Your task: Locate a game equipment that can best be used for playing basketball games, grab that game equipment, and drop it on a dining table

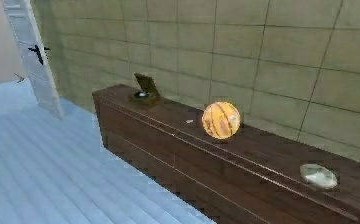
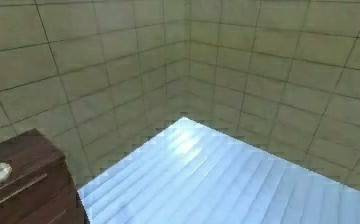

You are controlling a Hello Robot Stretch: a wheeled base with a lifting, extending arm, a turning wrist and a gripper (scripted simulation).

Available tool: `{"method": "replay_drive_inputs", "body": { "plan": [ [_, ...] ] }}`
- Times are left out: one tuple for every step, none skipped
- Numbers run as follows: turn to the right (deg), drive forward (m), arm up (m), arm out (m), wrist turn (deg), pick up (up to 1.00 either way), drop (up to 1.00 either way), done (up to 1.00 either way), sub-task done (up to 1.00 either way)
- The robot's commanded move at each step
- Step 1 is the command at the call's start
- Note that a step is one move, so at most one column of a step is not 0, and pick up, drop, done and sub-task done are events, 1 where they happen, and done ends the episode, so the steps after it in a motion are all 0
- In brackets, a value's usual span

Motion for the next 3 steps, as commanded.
{"method": "replay_drive_inputs", "body": {
  "plan": [
    [9.0, 0.00, 0.00, 0.00, 0.0, 0.00, 0.00, 0.00, 0.00],
    [0.0, 0.25, 0.00, 0.00, 0.0, 0.00, 0.00, 0.00, 0.00],
    [-45.0, 0.00, 0.00, 0.00, 0.0, 0.00, 0.00, 0.00, 0.00]
  ]
}}
